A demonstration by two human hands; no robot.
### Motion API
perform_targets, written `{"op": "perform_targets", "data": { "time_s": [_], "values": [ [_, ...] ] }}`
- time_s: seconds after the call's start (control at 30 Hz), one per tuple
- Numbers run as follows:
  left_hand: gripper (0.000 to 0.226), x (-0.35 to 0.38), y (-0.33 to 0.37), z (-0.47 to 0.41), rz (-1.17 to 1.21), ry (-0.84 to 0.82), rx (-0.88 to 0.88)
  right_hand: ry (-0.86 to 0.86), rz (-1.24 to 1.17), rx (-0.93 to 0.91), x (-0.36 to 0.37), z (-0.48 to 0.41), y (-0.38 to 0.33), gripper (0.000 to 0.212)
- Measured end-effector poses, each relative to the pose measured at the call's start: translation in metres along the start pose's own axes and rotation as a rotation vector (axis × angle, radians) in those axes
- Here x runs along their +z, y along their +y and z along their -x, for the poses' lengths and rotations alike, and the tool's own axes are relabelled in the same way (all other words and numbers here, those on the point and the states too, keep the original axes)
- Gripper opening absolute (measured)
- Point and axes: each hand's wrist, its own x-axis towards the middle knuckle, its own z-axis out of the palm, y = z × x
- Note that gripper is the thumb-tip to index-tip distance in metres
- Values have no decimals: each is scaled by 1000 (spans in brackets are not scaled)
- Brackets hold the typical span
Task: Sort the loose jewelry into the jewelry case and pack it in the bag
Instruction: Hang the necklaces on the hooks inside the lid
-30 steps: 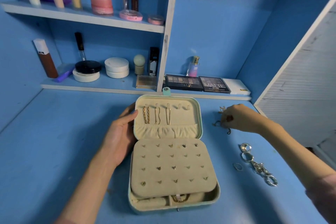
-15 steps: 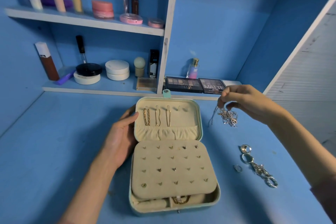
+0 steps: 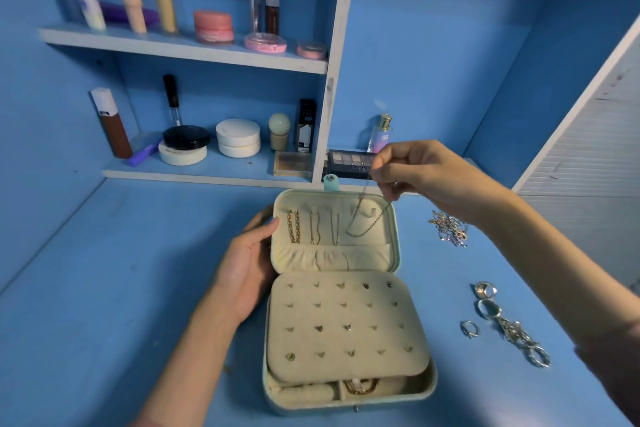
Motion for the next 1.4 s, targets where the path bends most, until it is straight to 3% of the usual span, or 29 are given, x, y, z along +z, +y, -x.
{"op": "perform_targets", "data": {
  "time_s": [0.17,0.4,0.63,0.9,1.13,1.4],
  "values": [
    [52,-1,0,-1,10,1,-9,63,263,63,17,-11,11,10],
    [51,-2,-1,-2,5,-7,-3,140,760,-34,29,-16,23,16],
    [52,-2,-1,-2,23,-11,-2,236,716,-103,27,11,35,11],
    [53,-3,-1,-3,28,-9,-7,64,887,18,41,38,51,5],
    [54,-3,-2,-3,28,-15,-9,48,1024,-39,49,39,49,22],
    [43,-1,-1,-2,27,0,-10,52,937,-91,53,38,51,5]
  ]
}}
